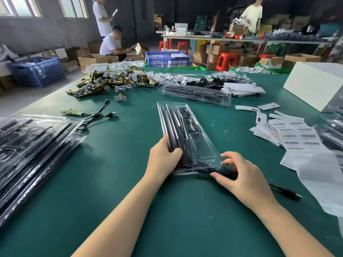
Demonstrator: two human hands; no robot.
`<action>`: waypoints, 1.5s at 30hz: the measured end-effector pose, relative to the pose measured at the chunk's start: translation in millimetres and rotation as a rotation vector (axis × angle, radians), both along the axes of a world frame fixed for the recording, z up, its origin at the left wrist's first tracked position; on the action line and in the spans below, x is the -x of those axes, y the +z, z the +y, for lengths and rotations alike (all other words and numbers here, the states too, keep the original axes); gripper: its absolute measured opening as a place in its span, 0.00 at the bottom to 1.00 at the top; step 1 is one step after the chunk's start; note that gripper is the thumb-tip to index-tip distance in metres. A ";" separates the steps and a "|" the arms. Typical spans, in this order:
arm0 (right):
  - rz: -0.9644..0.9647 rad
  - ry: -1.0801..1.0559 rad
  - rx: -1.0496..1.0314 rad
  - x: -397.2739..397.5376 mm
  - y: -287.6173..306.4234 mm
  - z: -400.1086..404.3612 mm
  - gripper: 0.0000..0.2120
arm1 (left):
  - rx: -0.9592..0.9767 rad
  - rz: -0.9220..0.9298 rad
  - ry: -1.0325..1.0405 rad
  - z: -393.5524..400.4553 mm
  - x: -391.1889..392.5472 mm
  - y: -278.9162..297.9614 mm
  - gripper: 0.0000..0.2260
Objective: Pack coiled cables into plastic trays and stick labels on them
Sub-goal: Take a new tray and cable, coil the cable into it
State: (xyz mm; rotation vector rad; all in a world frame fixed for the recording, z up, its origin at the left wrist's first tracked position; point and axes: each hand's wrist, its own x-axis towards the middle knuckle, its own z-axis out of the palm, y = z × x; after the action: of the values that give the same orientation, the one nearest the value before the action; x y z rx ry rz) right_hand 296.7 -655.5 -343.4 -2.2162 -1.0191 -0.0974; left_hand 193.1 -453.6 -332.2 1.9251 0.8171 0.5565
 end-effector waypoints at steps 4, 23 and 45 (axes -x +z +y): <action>-0.004 0.019 0.012 0.8 0.1 0.8 0.21 | -0.512 0.196 0.042 -5.9 0.9 -6.0 0.20; -0.005 -0.205 -0.093 -7.2 3.2 -1.9 0.08 | -0.496 -0.189 -0.387 -16.3 8.7 -8.3 0.07; -0.142 -0.108 -0.450 -13.9 11.2 -9.4 0.25 | -0.777 -0.055 -0.374 -49.9 -20.9 38.4 0.21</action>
State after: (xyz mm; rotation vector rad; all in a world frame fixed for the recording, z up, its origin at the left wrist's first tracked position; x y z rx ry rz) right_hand 310.6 -664.9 -332.2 -1.8667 -0.8507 -0.4899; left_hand 213.9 -503.5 -293.8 2.6680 0.1764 0.7559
